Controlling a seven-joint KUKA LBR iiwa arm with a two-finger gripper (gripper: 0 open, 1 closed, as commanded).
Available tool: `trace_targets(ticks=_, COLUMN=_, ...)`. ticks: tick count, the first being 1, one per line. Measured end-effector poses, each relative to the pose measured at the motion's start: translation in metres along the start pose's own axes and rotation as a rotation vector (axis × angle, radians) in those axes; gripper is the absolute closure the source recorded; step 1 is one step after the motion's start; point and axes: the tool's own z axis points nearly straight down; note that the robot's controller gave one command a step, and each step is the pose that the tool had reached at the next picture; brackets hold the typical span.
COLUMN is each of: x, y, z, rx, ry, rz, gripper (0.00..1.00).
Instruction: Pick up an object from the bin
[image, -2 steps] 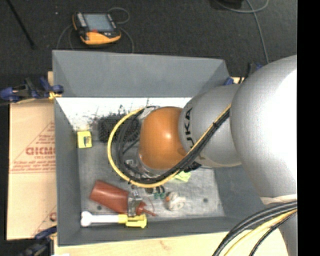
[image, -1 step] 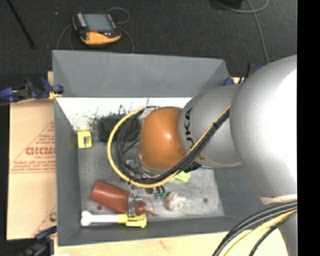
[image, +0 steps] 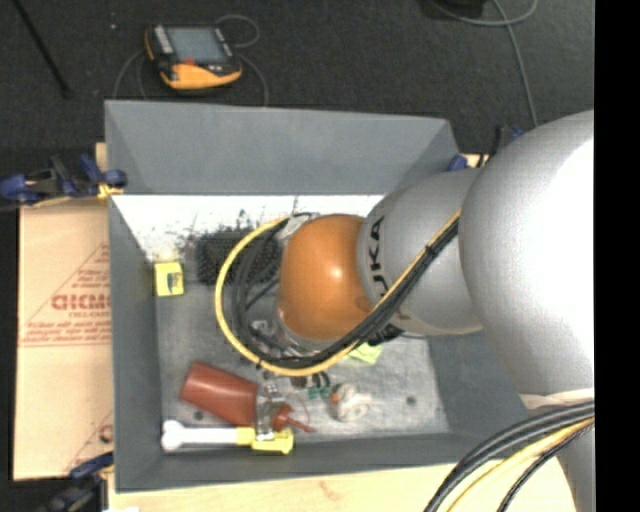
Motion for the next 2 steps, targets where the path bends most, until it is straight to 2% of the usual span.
trace_targets(ticks=1, x=0.002, y=-0.001, z=0.002, rx=0.001, ry=0.005, rz=0.0, gripper=1.0)
trace_targets(ticks=2, x=0.004, y=-0.011, z=0.011, rx=0.019, ry=0.002, rz=-0.017, gripper=1.0)
